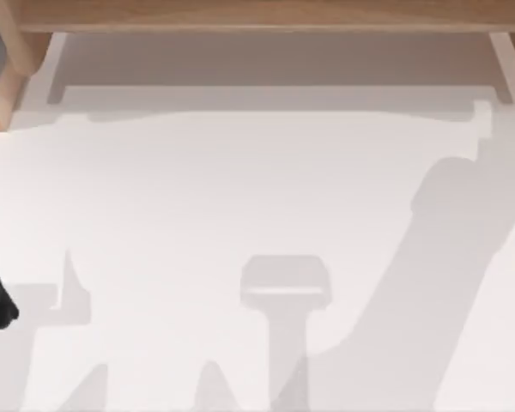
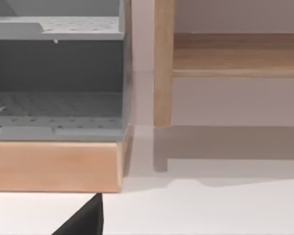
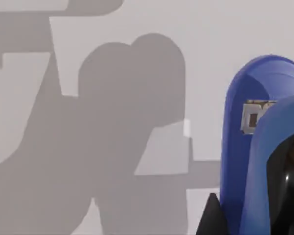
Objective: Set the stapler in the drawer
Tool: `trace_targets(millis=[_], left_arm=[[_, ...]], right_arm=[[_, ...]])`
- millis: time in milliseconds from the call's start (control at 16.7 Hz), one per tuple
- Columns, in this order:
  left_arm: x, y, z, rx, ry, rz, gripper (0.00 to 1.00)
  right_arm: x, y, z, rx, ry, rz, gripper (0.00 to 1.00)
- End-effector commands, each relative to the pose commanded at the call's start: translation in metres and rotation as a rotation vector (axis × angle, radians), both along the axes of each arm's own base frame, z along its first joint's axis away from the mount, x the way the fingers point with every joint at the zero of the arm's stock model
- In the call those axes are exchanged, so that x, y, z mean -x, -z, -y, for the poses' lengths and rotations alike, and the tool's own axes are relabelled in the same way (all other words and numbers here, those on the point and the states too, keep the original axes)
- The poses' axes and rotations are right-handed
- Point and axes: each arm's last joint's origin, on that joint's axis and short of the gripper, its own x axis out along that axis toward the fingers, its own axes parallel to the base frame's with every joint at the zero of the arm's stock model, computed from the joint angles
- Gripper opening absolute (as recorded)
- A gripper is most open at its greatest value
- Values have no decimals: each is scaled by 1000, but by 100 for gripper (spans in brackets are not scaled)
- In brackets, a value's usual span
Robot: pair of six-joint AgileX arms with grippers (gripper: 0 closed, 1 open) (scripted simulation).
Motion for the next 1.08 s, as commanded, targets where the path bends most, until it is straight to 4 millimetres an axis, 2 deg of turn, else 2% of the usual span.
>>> trace_targets(millis=[240,360,420,480,600,840,960,1080], left_arm=[[0,0,0,0,0,0,100],[0,0,0,0,0,0,100],[0,0,0,0,0,0,100],[0,0,0,0,0,0,100],[0,0,0,0,0,0,100],[0,0,0,0,0,0,100],[0,0,0,0,0,0,100],[0,0,0,0,0,0,100]], right_arm=[[9,-67,-3,51,70,146,0],[13,-86,-5,69,96,186,0],[15,-89,-4,75,105,191,0],[15,-87,-3,77,108,184,0],[11,-68,-1,69,95,142,0],[0,-1,0,16,17,13,0],[0,25,1,-13,-10,-46,0],[2,32,2,-23,-15,-69,0]])
